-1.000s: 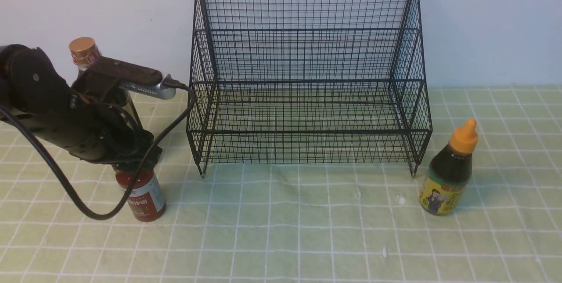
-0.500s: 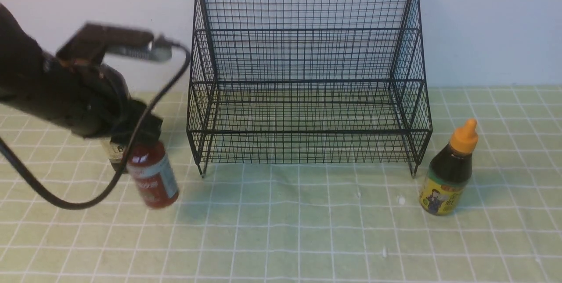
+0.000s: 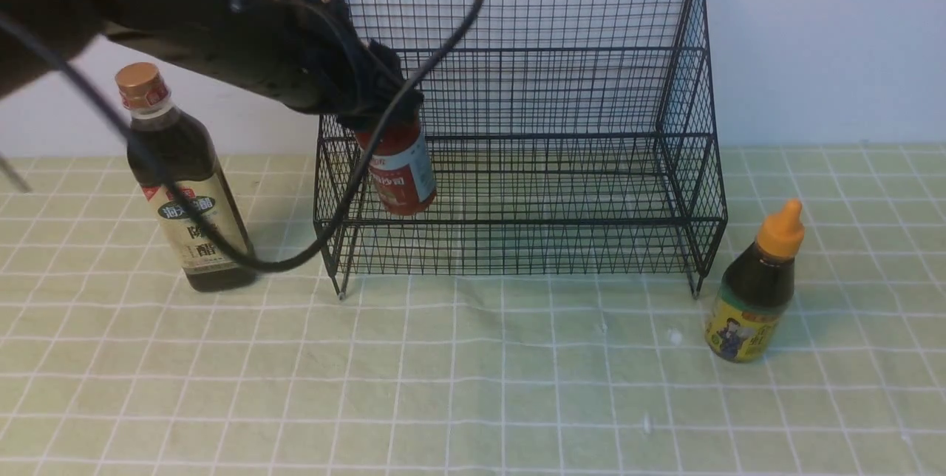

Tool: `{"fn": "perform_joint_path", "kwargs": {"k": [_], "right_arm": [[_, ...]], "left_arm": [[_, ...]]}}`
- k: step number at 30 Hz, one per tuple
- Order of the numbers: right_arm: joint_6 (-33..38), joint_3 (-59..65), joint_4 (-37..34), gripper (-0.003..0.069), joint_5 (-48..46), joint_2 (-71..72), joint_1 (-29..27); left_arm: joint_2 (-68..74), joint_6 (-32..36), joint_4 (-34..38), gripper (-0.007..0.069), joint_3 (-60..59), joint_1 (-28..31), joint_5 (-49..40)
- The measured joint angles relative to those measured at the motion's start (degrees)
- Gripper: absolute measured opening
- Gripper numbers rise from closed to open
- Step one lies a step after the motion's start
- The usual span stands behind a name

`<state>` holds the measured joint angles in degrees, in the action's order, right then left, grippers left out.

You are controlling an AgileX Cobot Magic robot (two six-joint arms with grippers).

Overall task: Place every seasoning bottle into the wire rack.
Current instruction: Use the left arm to put the condiment bottle back on the shelf

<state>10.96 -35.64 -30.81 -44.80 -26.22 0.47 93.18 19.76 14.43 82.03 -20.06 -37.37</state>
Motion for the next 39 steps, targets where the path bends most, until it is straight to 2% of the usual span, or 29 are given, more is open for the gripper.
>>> {"fn": "perform_joint_path", "kwargs": {"k": [22,26,30,34,36,39], "right_arm": [[0.0,0.0,0.0,-0.0013,0.0,0.0,0.0],[0.1,0.0,0.0,-0.0013,-0.2,0.0,0.0],[0.1,0.0,0.0,-0.0013,-1.3,0.0,0.0],[0.1,0.0,0.0,-0.0013,-1.5,0.0,0.0],[0.1,0.0,0.0,-0.0013,-1.7,0.0,0.0],[0.1,0.0,0.0,-0.0013,-1.8,0.0,0.0]], "left_arm": [[9.6,0.6,-0.8,0.0288,0.3,0.0,4.8],[9.6,0.6,-0.7,0.0328,0.4,0.0,5.6],[8.6,-0.1,-0.6,0.0415,0.6,0.0,6.4],[6.4,-0.4,-0.6,0.0435,0.6,0.0,6.4],[3.5,-0.5,-0.9,0.0427,0.6,0.0,6.2],[-1.4,-0.5,-2.3,0.0358,0.6,0.2,4.5]]}}
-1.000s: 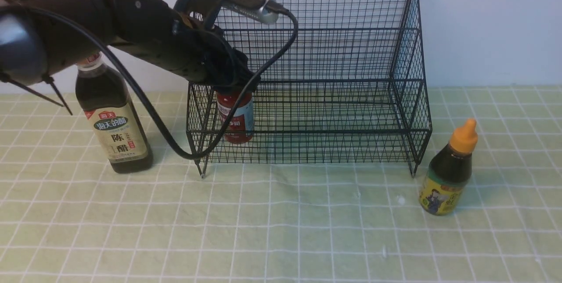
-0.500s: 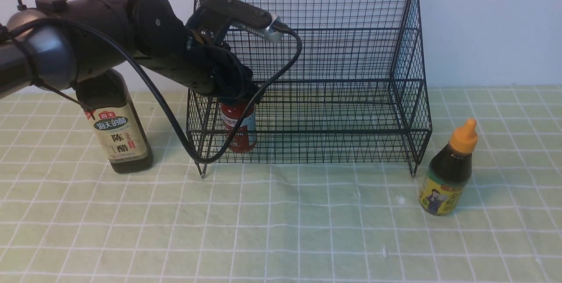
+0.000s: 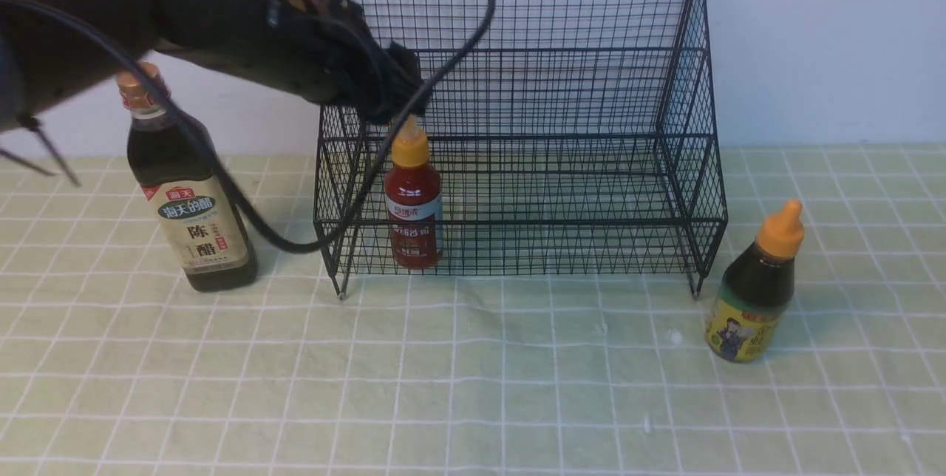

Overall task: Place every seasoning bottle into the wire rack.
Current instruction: Use the left arm to put the condiment bottle back on the shelf, then use the left arm to grab the condiment bottle closest to it

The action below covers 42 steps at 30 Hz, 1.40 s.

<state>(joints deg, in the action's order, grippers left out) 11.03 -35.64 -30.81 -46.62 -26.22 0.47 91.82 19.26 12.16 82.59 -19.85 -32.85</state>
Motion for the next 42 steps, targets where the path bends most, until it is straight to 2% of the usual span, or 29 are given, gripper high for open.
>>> {"fn": "perform_joint_path", "kwargs": {"k": [4,5,7,13,17,19,23,25,27,28,30,31,33,36,42], "right_arm": [[-0.1,0.0,0.0,-0.0013,-0.1,0.0,0.0],[-0.1,0.0,0.0,-0.0013,-0.1,0.0,0.0],[-0.1,0.0,0.0,-0.0013,-0.2,0.0,0.0],[-0.1,0.0,0.0,-0.0013,-0.2,0.0,0.0],[-0.1,0.0,0.0,-0.0013,-0.5,0.0,0.0],[-0.1,0.0,0.0,-0.0013,-0.7,0.0,0.0],[-0.1,0.0,0.0,-0.0013,-0.8,0.0,0.0],[-0.1,0.0,0.0,-0.0013,-0.8,0.0,0.0],[-0.1,0.0,0.0,-0.0013,-0.8,0.0,0.0],[0.0,0.0,0.0,-0.0013,-0.8,0.0,0.0],[0.0,0.0,0.0,-0.0013,-1.2,0.0,0.0],[0.0,0.0,0.0,-0.0013,-1.3,0.0,0.0],[0.1,0.0,0.0,-0.0013,-1.8,0.0,0.0],[0.1,0.0,0.0,-0.0013,-2.1,0.0,0.0],[0.1,0.0,0.0,-0.0013,-2.3,0.0,0.0]], "left_arm": [[-7.2,-3.2,-2.9,0.0171,0.0,3.2,-4.1],[-9.5,-5.6,-3.9,0.0096,0.0,5.4,-5.3],[-12.2,-9.0,-5.3,0.0032,0.1,9.0,-7.0],[-15.8,-16.9,-6.8,-0.0006,0.4,22.7,-14.3],[-14.3,-16.3,-7.1,-0.0004,0.3,25.5,-16.3],[-12.8,-13.8,-5.7,0.0019,0.3,25.6,-16.1],[-9.4,-7.9,-1.8,0.0134,0.3,24.7,-13.8],[-7.7,-4.8,-0.5,0.0221,0.3,23.8,-12.4],[-5.7,-2.0,0.1,0.0348,0.3,22.8,-10.7],[-5.4,-1.8,0.2,0.0360,0.3,22.6,-10.5],[-3.6,-0.5,0.4,0.0496,0.3,22.2,-8.4],[-3.3,-0.4,0.4,0.0517,0.3,22.2,-8.1],[-1.5,0.1,-0.7,0.0631,0.3,22.2,-6.5],[-0.3,0.1,-2.1,0.0677,0.3,22.2,-6.0],[2.3,0.1,-2.6,0.0673,0.3,22.2,-5.8]]}}
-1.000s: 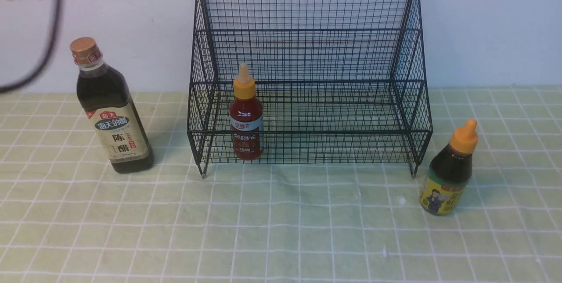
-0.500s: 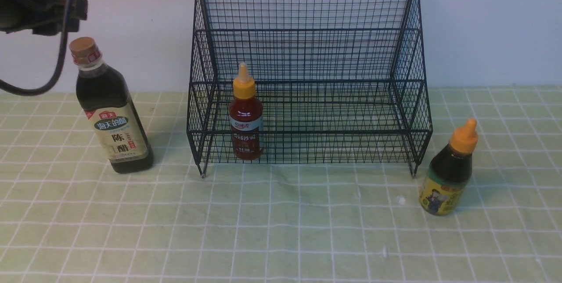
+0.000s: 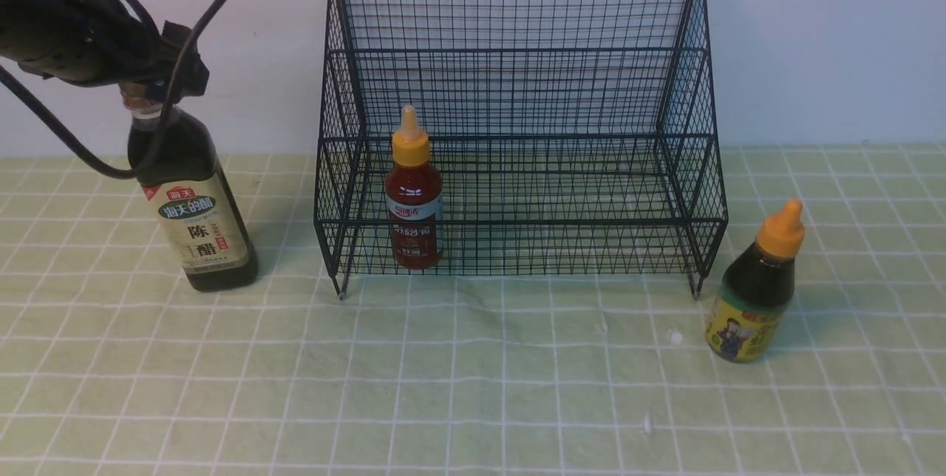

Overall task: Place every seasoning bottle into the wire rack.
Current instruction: Use the left arm to grab the condiment bottle closest to it, then use the left arm to put the condiment bottle back on the shelf

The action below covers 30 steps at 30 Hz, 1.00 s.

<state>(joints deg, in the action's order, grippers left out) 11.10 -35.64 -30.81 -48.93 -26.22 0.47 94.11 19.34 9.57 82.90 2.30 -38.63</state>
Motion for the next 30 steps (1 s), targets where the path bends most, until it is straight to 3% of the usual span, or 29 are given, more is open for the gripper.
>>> {"fn": "perform_joint_path", "kwargs": {"k": [4,8,13,23,30], "right_arm": [[0.0,0.0,0.0,-0.0013,0.0,0.0,0.0],[0.1,0.0,0.0,-0.0013,-0.1,0.0,0.0],[0.1,0.0,0.1,-0.0013,-0.2,0.0,0.0],[0.6,0.0,0.1,-0.0013,-0.2,0.0,0.0],[1.1,0.0,0.1,-0.0013,-0.2,0.0,0.0]], "left_arm": [[0.9,0.0,-0.3,0.0640,0.0,0.0,0.1],[1.9,0.0,-1.1,0.0557,0.0,0.0,0.1],[2.6,-0.1,-1.2,0.0317,0.0,0.0,-0.4],[0.4,0.0,-0.7,0.0311,0.8,0.0,-5.1],[-6.8,0.0,2.0,0.0311,8.7,0.0,-7.8]]}}
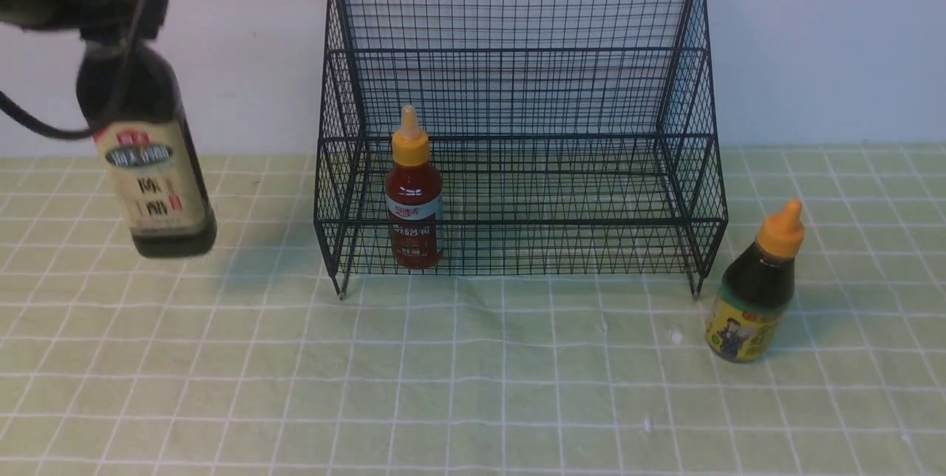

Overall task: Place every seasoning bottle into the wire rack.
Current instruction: Use the left arm to put the condiment bottle back on the shelf

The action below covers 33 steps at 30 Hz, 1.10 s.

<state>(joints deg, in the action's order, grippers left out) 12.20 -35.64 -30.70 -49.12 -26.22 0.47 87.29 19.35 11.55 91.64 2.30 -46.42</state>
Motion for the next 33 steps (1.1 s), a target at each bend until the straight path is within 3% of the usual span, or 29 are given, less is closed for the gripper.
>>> {"fn": "perform_joint_path", "kwargs": {"k": [7,16,33], "right_arm": [[0.0,0.0,0.0,-0.0013,0.0,0.0,0.0],[0.1,0.0,-0.2,-0.0013,0.0,0.0,0.0],[0.1,0.0,-0.5,-0.0013,0.4,0.0,0.0]], "left_arm": [[-1.6,0.4,6.6,0.0311,11.6,-5.1,2.0],[4.9,0.4,8.4,0.0311,17.6,-14.0,12.2],[16.8,0.4,10.1,0.0311,17.5,-14.6,15.7]]}}
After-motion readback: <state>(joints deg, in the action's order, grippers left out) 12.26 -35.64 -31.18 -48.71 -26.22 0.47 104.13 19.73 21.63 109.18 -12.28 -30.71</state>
